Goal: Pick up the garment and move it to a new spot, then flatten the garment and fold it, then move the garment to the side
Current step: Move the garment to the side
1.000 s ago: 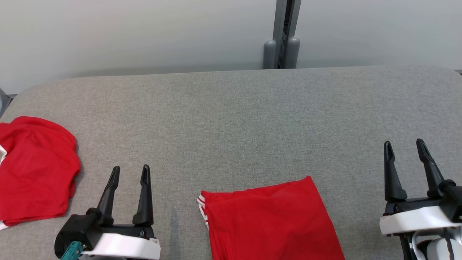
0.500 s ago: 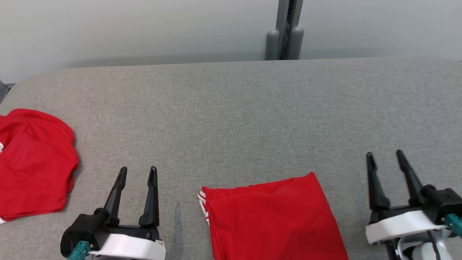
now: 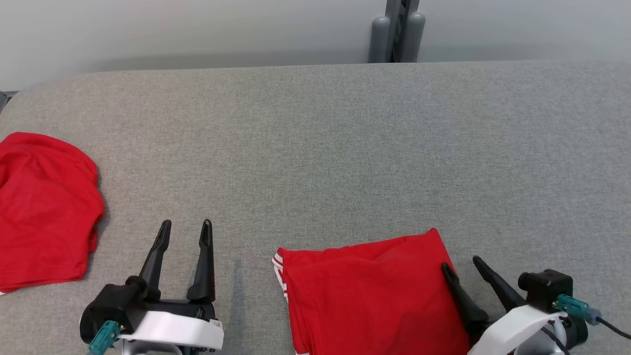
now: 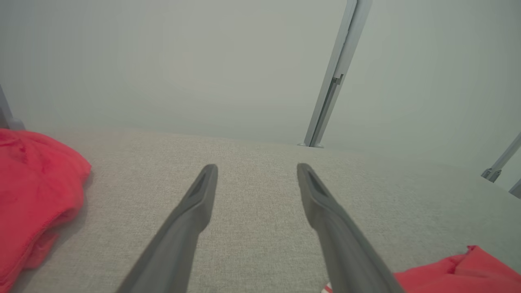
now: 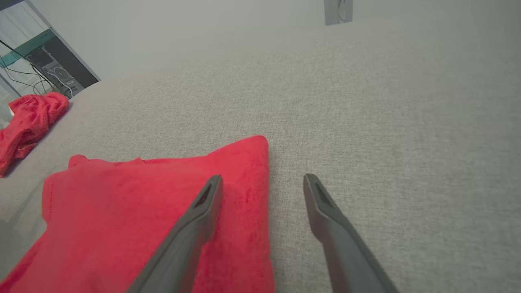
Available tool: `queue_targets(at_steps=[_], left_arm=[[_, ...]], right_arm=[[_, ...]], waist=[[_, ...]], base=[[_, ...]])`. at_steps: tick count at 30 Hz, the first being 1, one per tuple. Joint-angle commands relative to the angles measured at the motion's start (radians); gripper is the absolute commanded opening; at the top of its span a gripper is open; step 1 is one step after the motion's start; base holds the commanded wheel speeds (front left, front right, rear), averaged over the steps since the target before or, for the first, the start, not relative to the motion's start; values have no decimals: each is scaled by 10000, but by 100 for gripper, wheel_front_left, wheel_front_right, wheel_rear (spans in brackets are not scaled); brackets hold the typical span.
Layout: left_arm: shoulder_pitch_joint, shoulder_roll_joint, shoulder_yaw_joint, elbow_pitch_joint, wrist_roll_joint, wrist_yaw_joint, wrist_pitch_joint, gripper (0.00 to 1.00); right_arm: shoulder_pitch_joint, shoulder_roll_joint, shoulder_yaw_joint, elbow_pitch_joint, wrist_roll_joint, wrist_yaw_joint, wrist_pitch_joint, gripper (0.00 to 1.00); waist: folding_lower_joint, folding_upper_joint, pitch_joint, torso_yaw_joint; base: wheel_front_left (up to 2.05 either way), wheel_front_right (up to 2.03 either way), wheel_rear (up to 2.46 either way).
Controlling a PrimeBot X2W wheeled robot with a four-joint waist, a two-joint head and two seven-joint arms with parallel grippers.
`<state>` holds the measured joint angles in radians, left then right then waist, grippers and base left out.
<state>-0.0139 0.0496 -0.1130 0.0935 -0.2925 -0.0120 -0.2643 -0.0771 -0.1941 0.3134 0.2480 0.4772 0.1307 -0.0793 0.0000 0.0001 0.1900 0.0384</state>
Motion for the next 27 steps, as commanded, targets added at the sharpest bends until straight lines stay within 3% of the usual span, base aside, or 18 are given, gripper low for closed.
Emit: queue_targets(at_steps=[1, 9, 20, 21, 22, 23, 27], left_arm=[[-167, 23, 33, 15, -25, 5, 3, 100], [-227, 30, 17, 9, -73, 2, 3, 100], [-356, 27, 23, 38, 15, -101, 3, 100], [-360, 30, 16, 44, 25, -103, 3, 100], [-364, 28, 4, 57, 44, -115, 3, 100], [-369, 28, -8, 68, 70, -136, 3, 100], [-335, 24, -106, 138, 179, -197, 3, 100]], right_arm=[[71, -125, 73, 62, 188, 1, 148, 100], [162, -635, 968, -188, 1639, 3, 1316, 100], [-377, -747, 1848, 154, 1971, 1, 1910, 100], [-450, -747, 1935, 213, 1983, 1, 1930, 45], [-512, -759, 2005, 253, 1988, 1, 1924, 18], [-567, -782, 2090, 268, 1971, 1, 1916, 0], [-766, -897, 2238, 368, 2006, 1, 1841, 0]], waist=[[0, -1, -19, -4], [0, -1, -89, 43], [0, -1, 195, 272], [0, -1, 205, 277], [0, -1, 215, 277], [0, -1, 219, 273], [0, -1, 189, 212]], base=[[0, 0, 0], [0, 0, 0], [0, 0, 0], [0, 0, 0], [0, 0, 0], [0, 0, 0], [0, 0, 0]])
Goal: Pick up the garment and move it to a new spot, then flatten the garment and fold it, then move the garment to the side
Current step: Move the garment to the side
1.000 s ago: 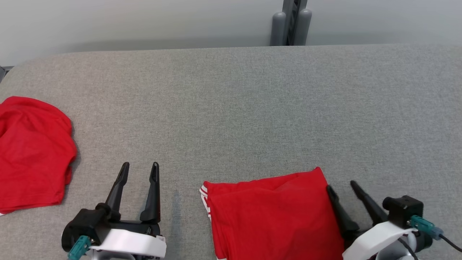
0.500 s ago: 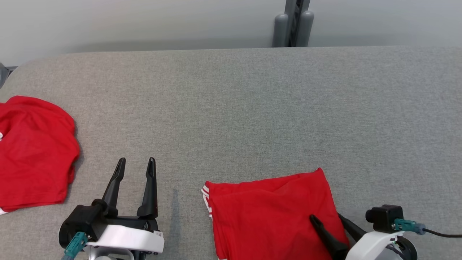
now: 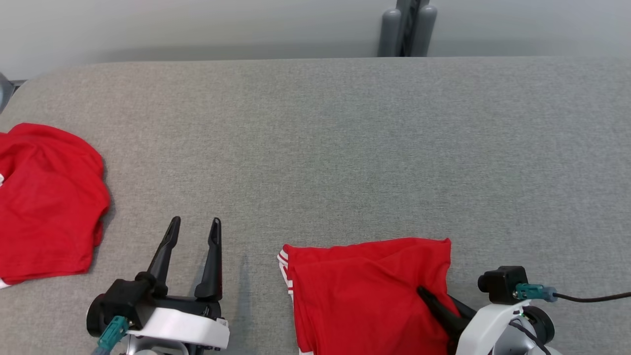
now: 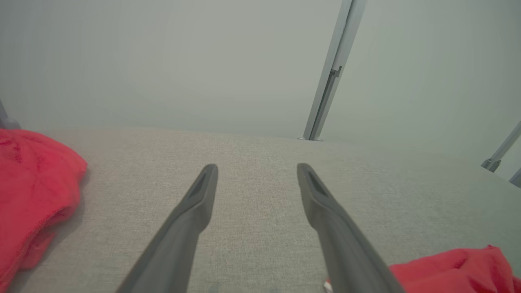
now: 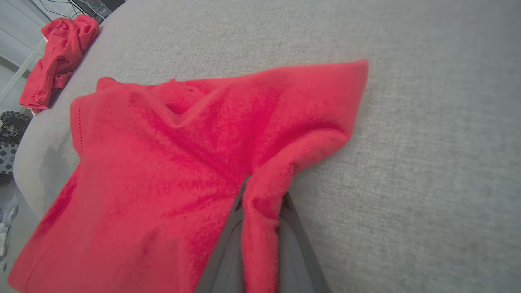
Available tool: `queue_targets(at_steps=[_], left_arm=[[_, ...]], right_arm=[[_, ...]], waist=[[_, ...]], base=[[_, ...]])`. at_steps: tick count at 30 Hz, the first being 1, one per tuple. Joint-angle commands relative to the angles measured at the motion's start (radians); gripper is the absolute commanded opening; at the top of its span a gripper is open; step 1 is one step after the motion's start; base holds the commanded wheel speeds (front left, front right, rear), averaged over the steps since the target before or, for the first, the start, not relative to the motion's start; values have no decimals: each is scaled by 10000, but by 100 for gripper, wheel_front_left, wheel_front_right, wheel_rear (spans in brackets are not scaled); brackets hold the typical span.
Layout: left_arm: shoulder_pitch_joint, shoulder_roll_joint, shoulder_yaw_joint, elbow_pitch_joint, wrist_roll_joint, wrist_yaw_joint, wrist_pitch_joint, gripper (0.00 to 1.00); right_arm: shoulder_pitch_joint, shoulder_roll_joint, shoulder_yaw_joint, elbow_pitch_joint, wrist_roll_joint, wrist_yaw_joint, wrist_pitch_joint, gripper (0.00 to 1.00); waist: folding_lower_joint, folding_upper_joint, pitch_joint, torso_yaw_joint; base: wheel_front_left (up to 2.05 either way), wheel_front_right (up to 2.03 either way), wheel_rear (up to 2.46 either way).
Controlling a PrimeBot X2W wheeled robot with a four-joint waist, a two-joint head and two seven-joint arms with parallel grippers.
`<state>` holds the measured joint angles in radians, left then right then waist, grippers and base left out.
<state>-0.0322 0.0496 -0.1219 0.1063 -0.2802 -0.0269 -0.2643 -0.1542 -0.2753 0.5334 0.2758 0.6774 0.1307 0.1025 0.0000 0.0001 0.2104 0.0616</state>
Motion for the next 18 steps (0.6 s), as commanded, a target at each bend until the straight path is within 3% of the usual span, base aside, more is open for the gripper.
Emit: queue_targets(at_steps=[1, 9, 18], left_arm=[[-136, 27, -43, 27, 123, -72, 3, 100], [-201, 30, -227, -79, 545, -139, 3, 100], [-671, 30, -717, -415, 906, -254, 3, 100]], right_arm=[[-65, -152, 82, 137, -16, 1, -20, 0], [-795, -1074, 688, 275, -408, 0, -30, 0], [-2073, -2796, 926, 531, -479, -2, -96, 0]], waist=[[0, -1, -44, -57], [0, -1, -231, -693], [0, -1, 417, -1624]], base=[[0, 0, 0], [0, 0, 0], [0, 0, 0]])
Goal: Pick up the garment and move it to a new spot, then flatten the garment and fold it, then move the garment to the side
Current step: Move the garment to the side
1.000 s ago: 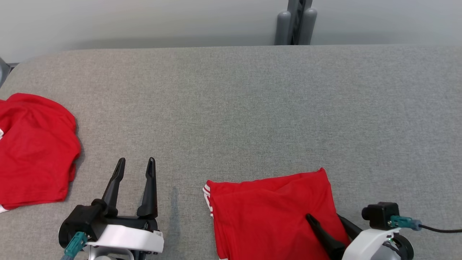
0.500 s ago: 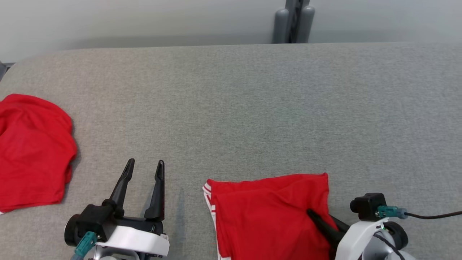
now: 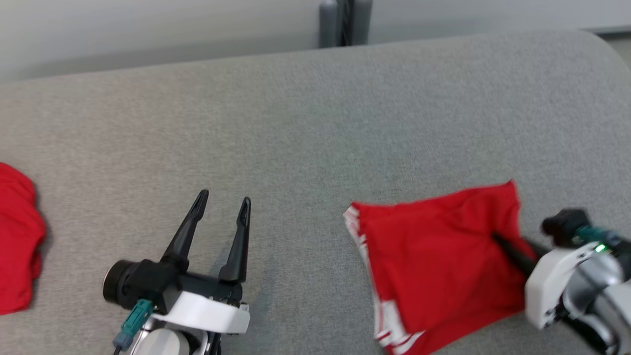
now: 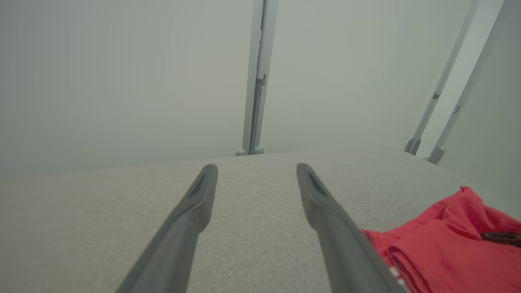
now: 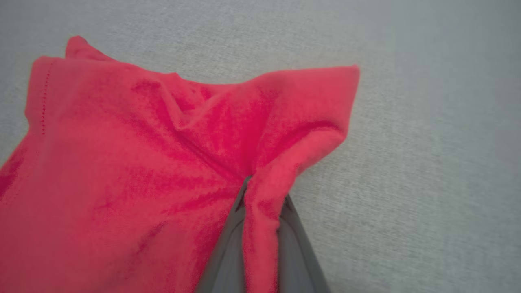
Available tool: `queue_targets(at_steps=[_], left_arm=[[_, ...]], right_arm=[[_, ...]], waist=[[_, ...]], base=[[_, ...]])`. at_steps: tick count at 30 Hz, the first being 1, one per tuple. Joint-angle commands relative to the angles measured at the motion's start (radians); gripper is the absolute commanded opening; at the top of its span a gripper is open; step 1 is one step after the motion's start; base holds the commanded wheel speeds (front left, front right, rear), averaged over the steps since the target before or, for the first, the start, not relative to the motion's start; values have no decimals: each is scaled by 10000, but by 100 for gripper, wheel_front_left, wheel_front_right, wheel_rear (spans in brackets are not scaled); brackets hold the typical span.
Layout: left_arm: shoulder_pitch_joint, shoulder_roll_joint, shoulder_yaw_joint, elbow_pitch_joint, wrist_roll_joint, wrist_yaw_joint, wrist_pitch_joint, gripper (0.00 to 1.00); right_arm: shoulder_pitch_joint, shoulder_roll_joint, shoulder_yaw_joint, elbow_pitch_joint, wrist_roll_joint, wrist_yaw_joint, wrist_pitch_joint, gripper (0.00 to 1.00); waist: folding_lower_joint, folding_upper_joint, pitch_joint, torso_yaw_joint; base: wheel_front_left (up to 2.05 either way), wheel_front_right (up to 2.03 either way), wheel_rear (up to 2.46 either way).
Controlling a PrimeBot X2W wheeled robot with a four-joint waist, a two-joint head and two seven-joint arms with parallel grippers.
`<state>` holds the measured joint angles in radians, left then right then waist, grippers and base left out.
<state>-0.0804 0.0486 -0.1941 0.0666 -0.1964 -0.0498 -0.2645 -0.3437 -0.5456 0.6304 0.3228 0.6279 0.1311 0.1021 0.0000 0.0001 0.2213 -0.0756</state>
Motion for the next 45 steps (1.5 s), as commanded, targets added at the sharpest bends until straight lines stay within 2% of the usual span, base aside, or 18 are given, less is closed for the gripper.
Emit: queue_targets(at_steps=[1, 4, 8, 12, 20, 24, 31, 39, 40, 41, 42, 45], left_arm=[[-270, 44, -16, -75, 118, -57, 5, 100], [-632, 39, -193, -174, 320, -219, 5, 100], [-1515, 47, -404, -623, 928, -520, 5, 100], [-2195, 118, -441, -985, 1104, -661, 5, 100], [-3071, 427, -748, -1485, 1266, -803, 5, 100], [-3194, 538, -833, -1571, 1273, -802, 5, 100], [-3260, 616, -910, -1502, 1189, -820, 21, 100], [-3210, 607, -821, -1382, 1112, -804, 33, 100], [-3198, 608, -801, -1356, 1101, -803, 33, 100], [-3192, 608, -798, -1336, 1095, -801, 33, 100], [-3180, 604, -806, -1317, 1079, -800, 33, 100], [-3127, 560, -821, -1263, 1027, -801, 31, 100]], right_arm=[[-379, -295, -87, 101, 30, -4, -133, 0], [-966, -936, -273, 496, -175, -6, -334, 0], [-1965, -1703, -1068, 1123, -112, -6, -975, 0], [-2530, -2265, -1509, 1502, -212, -4, -1307, 0], [-2942, -3253, -2535, 2121, -332, -6, -1542, 0], [-3092, -3441, -3126, 2481, -429, -6, -1665, 0], [-3125, -3400, -4149, 3028, -1110, -6, -1635, 0], [-3125, -2981, -5223, 3333, -1509, -6, -1499, 0], [-3101, -2953, -5264, 3282, -1580, -6, -1479, 34], [-3087, -2941, -5330, 3238, -1668, -6, -1511, 84], [-3076, -2899, -5427, 3260, -1691, -4, -1505, 100], [-3088, -2796, -5608, 3203, -1938, -4, -1539, 100]], waist=[[0, -1, 506, -357], [0, -1, 1070, -521], [0, -1, 2396, -649], [0, -1, 3342, -692], [0, -1, 4530, -750], [0, -1, 4796, -781], [0, -1, 5085, -746], [0, -1, 5117, -606], [0, -1, 5109, -589], [0, -1, 5096, -574], [0, -1, 5065, -552], [0, -1, 4929, -496]], base=[[0, 0, 0], [0, 0, 0], [0, 0, 0], [0, 0, 0], [0, 0, 0], [0, 0, 0], [0, 0, 0], [0, 0, 0], [0, 0, 0], [0, 0, 0], [0, 0, 0], [0, 0, 0]])
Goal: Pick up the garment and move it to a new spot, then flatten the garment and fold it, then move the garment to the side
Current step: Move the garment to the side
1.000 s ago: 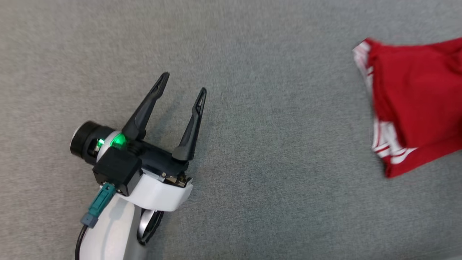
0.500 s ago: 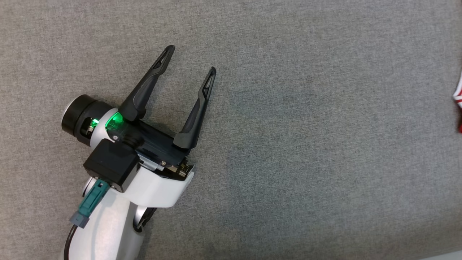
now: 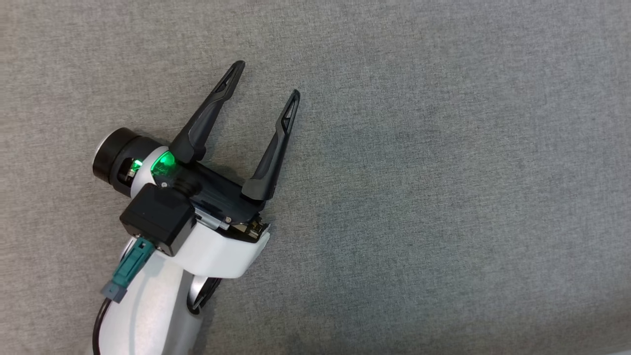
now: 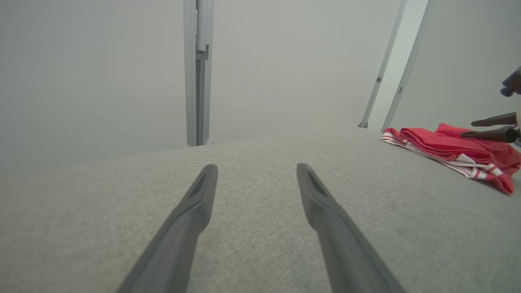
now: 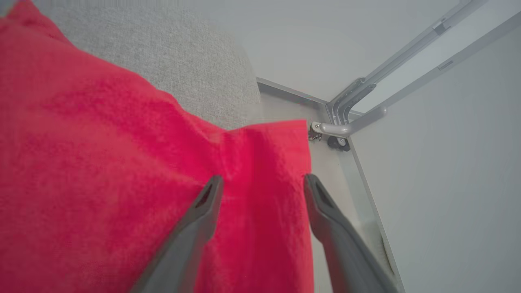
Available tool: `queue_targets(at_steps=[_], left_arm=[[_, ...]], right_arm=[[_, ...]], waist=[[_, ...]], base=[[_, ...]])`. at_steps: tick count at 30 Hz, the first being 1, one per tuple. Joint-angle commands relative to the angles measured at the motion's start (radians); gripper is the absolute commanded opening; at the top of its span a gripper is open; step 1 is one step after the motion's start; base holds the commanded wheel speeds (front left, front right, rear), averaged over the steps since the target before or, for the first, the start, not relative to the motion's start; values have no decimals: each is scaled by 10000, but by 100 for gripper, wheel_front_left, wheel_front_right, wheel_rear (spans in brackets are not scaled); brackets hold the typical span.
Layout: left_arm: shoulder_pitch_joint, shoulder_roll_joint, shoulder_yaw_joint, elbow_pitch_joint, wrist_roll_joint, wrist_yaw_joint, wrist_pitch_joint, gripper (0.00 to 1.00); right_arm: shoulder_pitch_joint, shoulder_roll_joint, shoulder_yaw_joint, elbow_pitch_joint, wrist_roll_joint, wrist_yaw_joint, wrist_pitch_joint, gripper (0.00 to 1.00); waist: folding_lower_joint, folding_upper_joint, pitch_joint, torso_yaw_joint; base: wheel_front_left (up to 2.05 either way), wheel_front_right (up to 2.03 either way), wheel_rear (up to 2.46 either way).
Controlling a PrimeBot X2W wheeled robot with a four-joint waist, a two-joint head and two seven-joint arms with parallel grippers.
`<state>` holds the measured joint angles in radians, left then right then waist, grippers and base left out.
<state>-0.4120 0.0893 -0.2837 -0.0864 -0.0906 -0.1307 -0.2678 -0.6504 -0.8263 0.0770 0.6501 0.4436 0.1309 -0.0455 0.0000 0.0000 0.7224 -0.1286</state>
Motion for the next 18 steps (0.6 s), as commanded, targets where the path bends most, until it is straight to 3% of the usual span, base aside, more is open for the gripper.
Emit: queue_targets(at_steps=[1, 10, 18], left_arm=[[213, 134, 73, 286, -47, 8, 63, 100], [537, -212, 130, 422, -253, 6, 38, 100], [1477, -345, 503, 549, -448, 64, 37, 100]], right_arm=[[-34, 36, -147, -86, -173, -2, -66, 100], [-41, -108, -509, -740, -689, -2, -144, 100], [208, 668, -149, -2302, -1087, -2, -488, 100]], waist=[[0, 0, -144, 52], [0, 0, -1586, 432], [0, 0, -3408, 731]], base=[[0, 0, 0], [0, 0, 0], [0, 0, 0]])
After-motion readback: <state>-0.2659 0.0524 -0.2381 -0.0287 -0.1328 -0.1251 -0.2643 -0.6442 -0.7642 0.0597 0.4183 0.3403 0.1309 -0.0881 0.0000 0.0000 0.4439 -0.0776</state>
